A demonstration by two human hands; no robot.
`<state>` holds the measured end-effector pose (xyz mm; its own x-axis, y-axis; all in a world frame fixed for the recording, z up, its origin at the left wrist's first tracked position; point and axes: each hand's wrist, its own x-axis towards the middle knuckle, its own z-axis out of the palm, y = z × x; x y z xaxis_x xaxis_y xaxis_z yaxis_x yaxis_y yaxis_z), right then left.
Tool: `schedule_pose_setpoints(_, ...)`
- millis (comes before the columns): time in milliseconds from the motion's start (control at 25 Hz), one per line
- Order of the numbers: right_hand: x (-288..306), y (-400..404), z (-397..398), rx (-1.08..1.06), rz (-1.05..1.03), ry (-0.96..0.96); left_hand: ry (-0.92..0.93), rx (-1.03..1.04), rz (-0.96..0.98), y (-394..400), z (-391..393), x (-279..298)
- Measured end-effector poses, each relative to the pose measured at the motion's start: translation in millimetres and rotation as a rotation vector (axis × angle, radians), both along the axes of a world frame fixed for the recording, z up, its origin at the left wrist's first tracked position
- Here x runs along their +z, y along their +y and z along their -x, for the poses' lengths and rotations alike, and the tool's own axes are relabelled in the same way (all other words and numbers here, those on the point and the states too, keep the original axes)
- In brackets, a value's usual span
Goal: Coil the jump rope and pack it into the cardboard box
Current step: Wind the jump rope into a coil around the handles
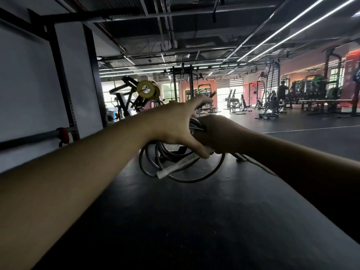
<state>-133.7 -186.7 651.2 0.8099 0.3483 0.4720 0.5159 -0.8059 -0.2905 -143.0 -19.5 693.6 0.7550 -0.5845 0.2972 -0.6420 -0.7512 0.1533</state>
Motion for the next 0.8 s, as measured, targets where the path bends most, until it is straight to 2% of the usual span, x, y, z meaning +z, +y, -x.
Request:
schedule_pose_setpoints(80,2,2,-1,-0.042,0.069,-0.051,-0.019,0.053,-0.005,-7,-10,-14)
schedule_pose_setpoints(160,0,1,-3,-0.081,0.068,-0.114,-0.002,0.065,0.092,-3,-20,-27)
schedule_pose_setpoints(400,-7,2,-2,-0.063,-0.218,-0.1,0.153,0.011,0.417,6,-36,-50)
schedule_pose_setpoints(640,-17,10,-11,-0.083,-0.36,-0.103,0.184,0.057,0.455,6,-32,-56)
schedule_pose_setpoints(800,-15,13,-16,-0.031,-0.336,-0.082,0.126,0.03,0.532,10,-35,-67)
